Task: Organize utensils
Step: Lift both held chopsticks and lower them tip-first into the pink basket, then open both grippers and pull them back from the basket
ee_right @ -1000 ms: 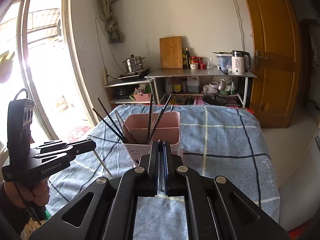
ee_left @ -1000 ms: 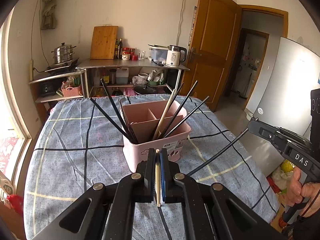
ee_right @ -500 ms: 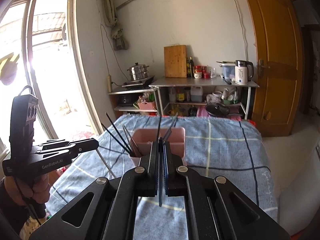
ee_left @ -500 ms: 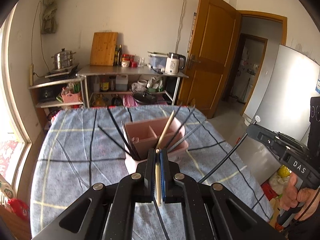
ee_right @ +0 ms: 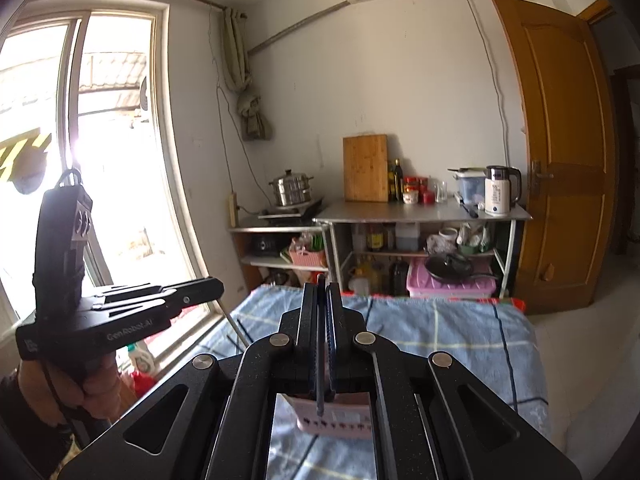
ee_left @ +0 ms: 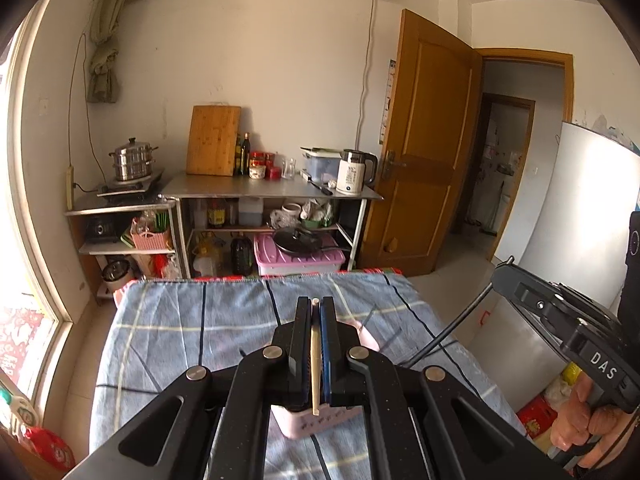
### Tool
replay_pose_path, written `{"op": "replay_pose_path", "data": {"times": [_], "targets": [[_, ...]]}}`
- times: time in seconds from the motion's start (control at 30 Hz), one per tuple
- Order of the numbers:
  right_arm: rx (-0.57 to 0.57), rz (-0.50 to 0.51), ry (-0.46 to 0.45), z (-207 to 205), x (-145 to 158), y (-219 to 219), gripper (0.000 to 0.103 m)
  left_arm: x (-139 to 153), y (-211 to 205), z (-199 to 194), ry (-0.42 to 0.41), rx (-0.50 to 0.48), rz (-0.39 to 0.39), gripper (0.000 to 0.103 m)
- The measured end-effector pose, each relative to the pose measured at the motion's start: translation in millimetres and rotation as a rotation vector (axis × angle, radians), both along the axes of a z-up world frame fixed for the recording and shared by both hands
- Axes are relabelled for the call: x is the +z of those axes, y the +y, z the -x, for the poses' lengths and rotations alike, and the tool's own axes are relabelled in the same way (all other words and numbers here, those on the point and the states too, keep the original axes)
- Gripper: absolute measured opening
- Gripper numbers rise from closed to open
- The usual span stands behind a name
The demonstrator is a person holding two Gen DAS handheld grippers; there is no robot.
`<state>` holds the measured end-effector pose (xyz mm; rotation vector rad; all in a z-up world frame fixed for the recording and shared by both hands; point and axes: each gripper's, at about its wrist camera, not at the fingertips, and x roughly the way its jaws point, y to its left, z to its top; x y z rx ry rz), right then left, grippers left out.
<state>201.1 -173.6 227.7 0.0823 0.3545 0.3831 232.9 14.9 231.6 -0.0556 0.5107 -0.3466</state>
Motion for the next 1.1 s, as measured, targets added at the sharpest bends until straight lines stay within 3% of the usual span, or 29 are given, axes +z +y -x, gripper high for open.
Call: {"op": "replay_pose_path", "data": {"times": [0.2, 0.5, 0.9, 1.1], "targets": [[-0.004, 0.0, 0.003, -17.2, -4.0, 6.0, 0.004, -9.0, 0.3, -25.4, 0.011, 0.019, 0.002, 0.004], [-0.011, 0.009, 0.074, -38.0, -38.2, 11.1, 0.004, -57.8, 2.4, -50.3, 0.088, 0.03, 0.01, 0.004], [-0.007, 0.045, 0.19, -56.0, -84.6, 16.8, 0.004, -106.7, -0.6, -66.6, 0.175, 0.023, -0.026, 0.004], [-0.004, 0.043, 0.211, -57.2, -91.9, 15.6, 0.004, -117.4, -0.8, -69.2, 0.203, 0.016, -0.039, 0.004]]}}
